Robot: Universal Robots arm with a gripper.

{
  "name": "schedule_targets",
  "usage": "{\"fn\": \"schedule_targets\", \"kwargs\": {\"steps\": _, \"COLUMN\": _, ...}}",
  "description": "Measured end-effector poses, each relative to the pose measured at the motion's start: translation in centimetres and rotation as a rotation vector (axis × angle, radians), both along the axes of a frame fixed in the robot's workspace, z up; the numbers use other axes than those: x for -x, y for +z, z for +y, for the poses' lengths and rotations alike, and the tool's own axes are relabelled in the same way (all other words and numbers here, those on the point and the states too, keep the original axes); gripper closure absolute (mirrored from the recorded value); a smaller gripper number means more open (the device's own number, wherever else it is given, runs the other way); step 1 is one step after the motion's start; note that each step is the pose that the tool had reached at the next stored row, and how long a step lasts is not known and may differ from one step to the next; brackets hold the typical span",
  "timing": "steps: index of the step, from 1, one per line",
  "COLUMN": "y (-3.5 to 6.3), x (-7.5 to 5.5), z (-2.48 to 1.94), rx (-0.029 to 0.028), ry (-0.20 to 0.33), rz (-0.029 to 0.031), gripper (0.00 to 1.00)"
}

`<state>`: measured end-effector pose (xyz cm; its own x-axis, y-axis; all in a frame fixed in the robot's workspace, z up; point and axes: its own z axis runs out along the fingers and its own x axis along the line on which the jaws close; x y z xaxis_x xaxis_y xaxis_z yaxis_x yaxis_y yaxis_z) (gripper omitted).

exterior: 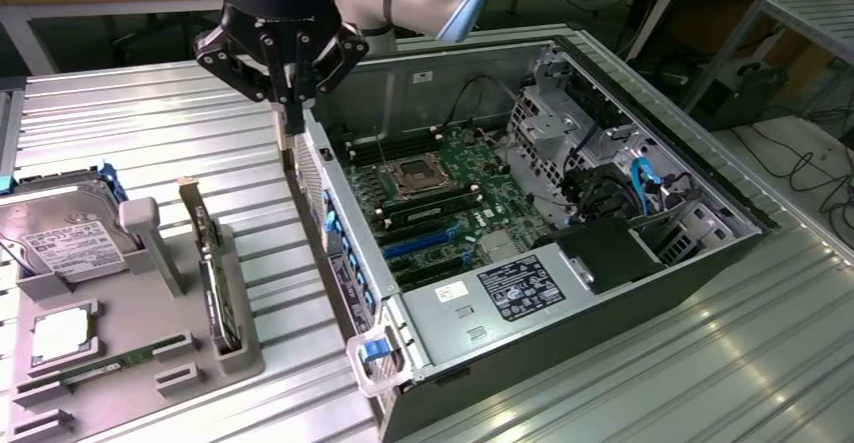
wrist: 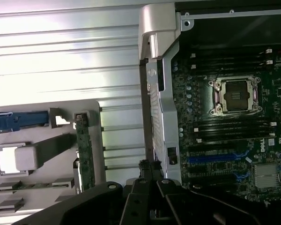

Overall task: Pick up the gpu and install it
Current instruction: 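Reach for the gpu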

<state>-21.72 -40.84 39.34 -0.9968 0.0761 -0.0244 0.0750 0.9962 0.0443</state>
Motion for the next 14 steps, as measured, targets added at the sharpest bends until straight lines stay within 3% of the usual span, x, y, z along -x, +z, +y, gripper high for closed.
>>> {"fn": "schedule_targets", "kwargs": {"steps": 14, "y": -0.01, "x": 1.3, "z": -0.86, "rx": -0.0001, "ry": 0.0, "rz": -0.0001, "gripper": 0.89}}
